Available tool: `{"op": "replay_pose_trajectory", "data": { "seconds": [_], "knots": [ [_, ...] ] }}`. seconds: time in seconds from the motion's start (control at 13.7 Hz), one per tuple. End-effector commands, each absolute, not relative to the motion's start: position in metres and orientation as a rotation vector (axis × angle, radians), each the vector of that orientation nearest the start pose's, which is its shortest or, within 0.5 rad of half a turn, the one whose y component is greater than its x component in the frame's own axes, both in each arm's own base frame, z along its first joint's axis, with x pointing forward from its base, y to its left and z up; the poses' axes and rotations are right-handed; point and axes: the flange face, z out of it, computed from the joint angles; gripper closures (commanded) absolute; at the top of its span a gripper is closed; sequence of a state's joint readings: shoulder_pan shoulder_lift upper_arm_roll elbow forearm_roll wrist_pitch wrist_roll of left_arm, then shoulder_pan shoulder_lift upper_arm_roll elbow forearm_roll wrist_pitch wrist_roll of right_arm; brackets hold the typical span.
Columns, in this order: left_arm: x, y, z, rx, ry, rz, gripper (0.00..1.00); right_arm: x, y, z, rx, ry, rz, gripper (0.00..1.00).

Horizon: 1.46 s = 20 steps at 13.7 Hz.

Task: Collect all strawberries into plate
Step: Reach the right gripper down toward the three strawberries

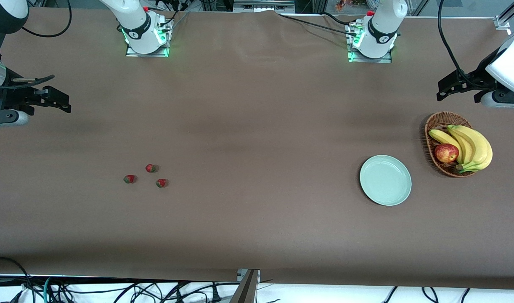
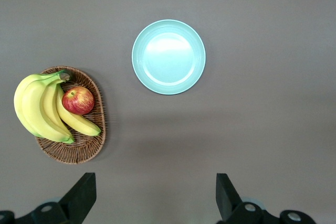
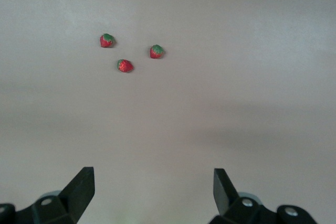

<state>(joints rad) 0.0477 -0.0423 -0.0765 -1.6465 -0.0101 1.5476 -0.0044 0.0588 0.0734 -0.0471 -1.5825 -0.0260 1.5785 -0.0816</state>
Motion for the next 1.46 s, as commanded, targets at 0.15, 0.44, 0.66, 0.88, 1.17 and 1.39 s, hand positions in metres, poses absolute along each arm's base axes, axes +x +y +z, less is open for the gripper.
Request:
{"op": "replay_pose_trajectory", "data": {
  "seconds": [0.15, 0.44, 0.66, 0.88, 1.17, 1.39],
  "knots": [
    [0.535, -0.018, 0.613, -3.146, 0.043, 0.078, 0.00, 0.578, 0.006, 0.586, -3.165, -0.155, 0.101, 0.00],
    [0.534, -0.018, 0.613, -3.146, 0.041, 0.085, 0.00, 0.580, 0.006, 0.584, -3.164, -0.157, 0.101, 0.00],
    [0.534, -0.018, 0.613, -3.148, 0.041, 0.085, 0.00, 0.585, 0.010, 0.572, -3.151, -0.161, 0.134, 0.00],
    [0.534, -0.018, 0.613, -3.148, 0.041, 0.085, 0.00, 0.602, 0.011, 0.534, -3.153, -0.165, 0.207, 0.00],
    [0.534, -0.018, 0.612, -3.148, 0.041, 0.087, 0.00, 0.633, 0.025, 0.483, -3.157, -0.201, 0.168, 0.00],
    [0.534, -0.021, 0.613, -3.147, 0.050, 0.085, 0.00, 0.653, 0.064, 0.442, -3.160, -0.284, 0.119, 0.00]
  ]
}}
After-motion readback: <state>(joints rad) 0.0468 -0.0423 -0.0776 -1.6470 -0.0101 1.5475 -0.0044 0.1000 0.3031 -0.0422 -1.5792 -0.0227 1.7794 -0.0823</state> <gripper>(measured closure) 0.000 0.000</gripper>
